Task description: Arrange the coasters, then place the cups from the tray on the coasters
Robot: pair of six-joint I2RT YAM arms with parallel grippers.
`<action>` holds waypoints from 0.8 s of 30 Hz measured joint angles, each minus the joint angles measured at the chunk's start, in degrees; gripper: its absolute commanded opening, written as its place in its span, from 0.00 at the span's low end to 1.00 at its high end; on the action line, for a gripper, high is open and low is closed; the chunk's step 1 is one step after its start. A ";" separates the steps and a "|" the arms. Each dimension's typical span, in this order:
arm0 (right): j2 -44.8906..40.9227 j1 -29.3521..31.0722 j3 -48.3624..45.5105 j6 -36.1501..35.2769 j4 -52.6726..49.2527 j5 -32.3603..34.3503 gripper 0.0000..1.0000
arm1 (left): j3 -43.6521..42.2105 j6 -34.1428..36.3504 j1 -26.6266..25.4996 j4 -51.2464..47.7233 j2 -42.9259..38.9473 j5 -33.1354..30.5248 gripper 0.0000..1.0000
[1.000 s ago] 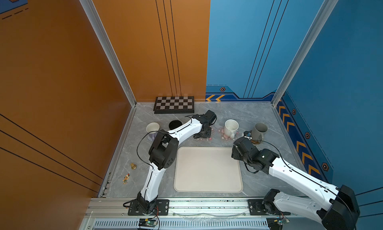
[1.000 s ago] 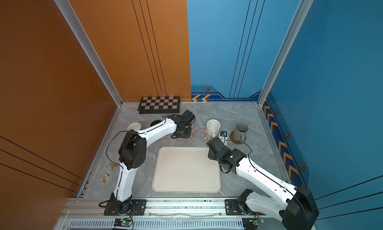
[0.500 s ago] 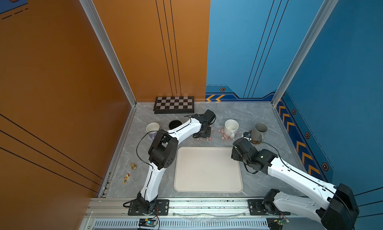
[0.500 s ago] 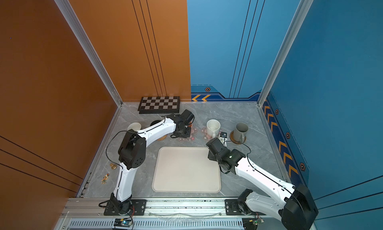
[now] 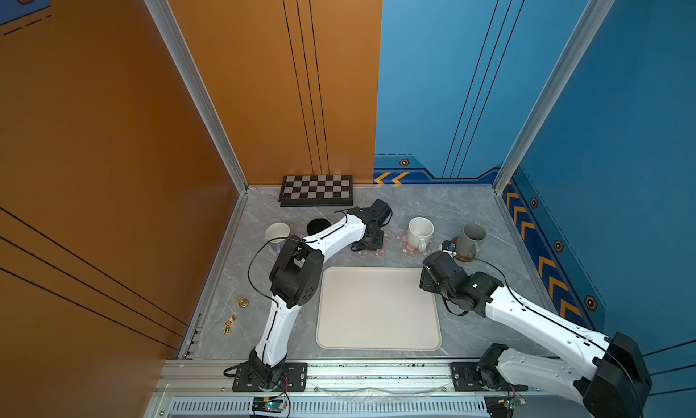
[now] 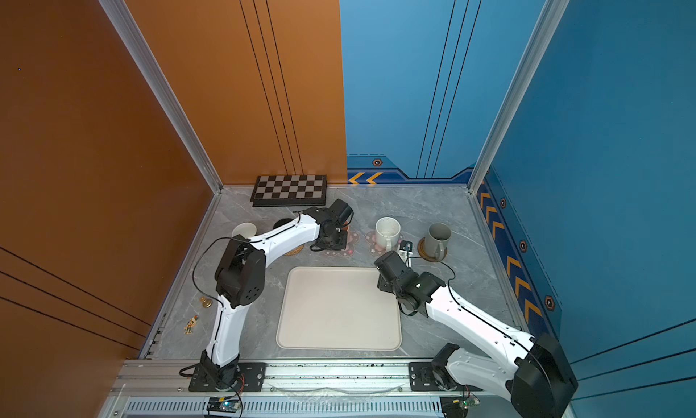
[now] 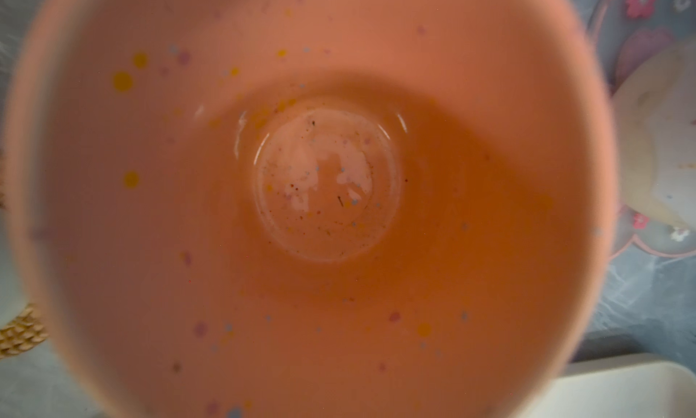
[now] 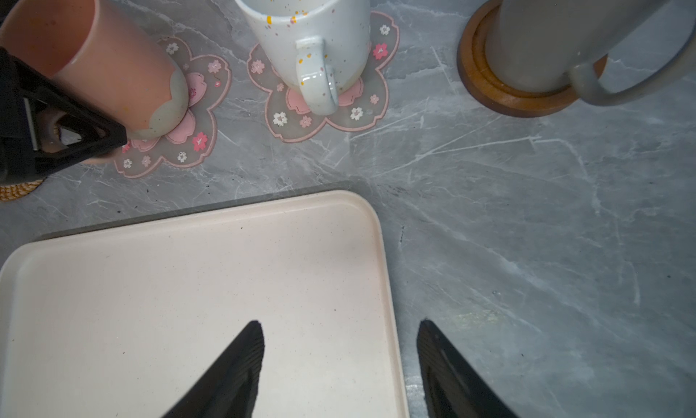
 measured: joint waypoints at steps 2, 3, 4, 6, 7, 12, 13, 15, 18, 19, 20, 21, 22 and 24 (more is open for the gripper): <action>0.00 0.00 -0.07 0.00 0.07 -0.02 0.67 | 0.00 0.00 -0.02 0.15 0.00 1.03 0.29; 0.00 0.00 -0.13 0.00 0.07 0.00 0.67 | 0.00 0.00 -0.02 0.13 0.00 1.40 0.29; 0.00 0.00 -0.24 0.02 0.11 0.00 0.67 | 0.00 0.00 -0.02 0.13 0.00 1.73 0.29; 0.00 0.00 -0.57 0.04 0.09 0.00 0.67 | 0.00 0.00 -0.07 0.15 0.00 2.12 0.30; -0.02 0.00 -0.79 0.07 0.09 0.00 0.67 | 0.00 0.00 -0.11 0.15 0.00 2.27 0.30; -0.35 0.00 -1.92 0.44 0.07 0.00 0.67 | -0.02 -0.02 -0.11 0.33 0.00 2.49 0.32; -0.44 0.00 -1.97 0.46 0.07 0.00 0.67 | -0.09 -0.02 -0.11 0.37 0.00 2.49 0.32; -0.61 0.00 -1.97 0.46 0.09 0.00 0.67 | -0.42 -0.02 -0.11 0.59 -0.02 2.51 0.32; -0.83 0.00 -1.97 0.46 0.09 -0.02 0.67 | -1.16 -0.04 -0.13 0.94 -0.02 2.54 0.32; -0.87 0.00 -1.97 0.46 0.09 -0.04 0.67 | -1.31 -0.04 -0.17 1.01 -0.02 2.54 0.32; -0.92 0.00 -1.97 0.46 0.09 -0.15 0.67 | -1.49 -0.04 -0.17 1.05 -0.04 2.54 0.32; -0.96 0.00 -2.03 0.48 0.09 -0.17 0.67 | -1.66 -0.04 -0.24 1.05 -0.11 2.54 0.32; -1.03 0.00 -2.12 0.50 0.09 -0.20 0.67 | -1.79 -0.04 -0.24 1.07 -0.13 2.51 0.32; -1.09 0.00 -2.47 0.85 0.11 -0.20 0.67 | -1.90 -0.04 -0.35 1.14 -0.28 2.51 0.32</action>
